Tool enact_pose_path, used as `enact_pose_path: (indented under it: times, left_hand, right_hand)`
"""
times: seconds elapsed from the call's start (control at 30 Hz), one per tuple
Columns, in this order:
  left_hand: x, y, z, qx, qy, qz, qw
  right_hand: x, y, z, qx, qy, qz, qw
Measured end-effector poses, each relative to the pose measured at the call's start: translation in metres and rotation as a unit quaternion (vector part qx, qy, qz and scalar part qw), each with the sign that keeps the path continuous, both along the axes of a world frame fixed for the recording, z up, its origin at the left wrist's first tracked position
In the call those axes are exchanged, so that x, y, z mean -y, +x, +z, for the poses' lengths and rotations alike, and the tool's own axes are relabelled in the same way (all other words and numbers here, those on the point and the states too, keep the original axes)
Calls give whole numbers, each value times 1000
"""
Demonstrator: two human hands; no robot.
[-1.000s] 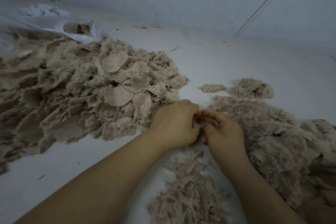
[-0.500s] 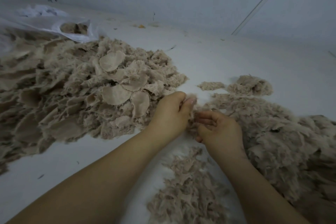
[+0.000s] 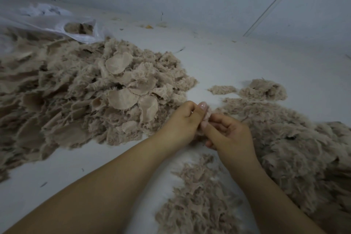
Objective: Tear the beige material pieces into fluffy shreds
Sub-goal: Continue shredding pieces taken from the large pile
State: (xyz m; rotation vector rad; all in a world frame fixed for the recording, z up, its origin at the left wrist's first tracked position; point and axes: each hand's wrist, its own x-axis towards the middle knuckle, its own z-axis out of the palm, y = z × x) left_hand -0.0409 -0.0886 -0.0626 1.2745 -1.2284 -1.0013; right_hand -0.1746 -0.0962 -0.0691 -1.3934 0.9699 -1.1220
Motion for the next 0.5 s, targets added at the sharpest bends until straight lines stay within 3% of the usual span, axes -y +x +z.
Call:
enact_pose_path:
  times: [0.27, 0.4, 0.5]
  left_hand:
    - [-4, 14, 2, 15, 54, -88, 995]
    - [-4, 12, 4, -4, 56, -101, 993]
    - [-6, 7, 4, -11, 49, -111, 993]
  right_hand:
    - [7, -5, 0, 6, 33, -71, 997]
    - [4, -3, 2, 33, 27, -30, 999]
    - [1, -1, 3, 2, 0, -12, 1000]
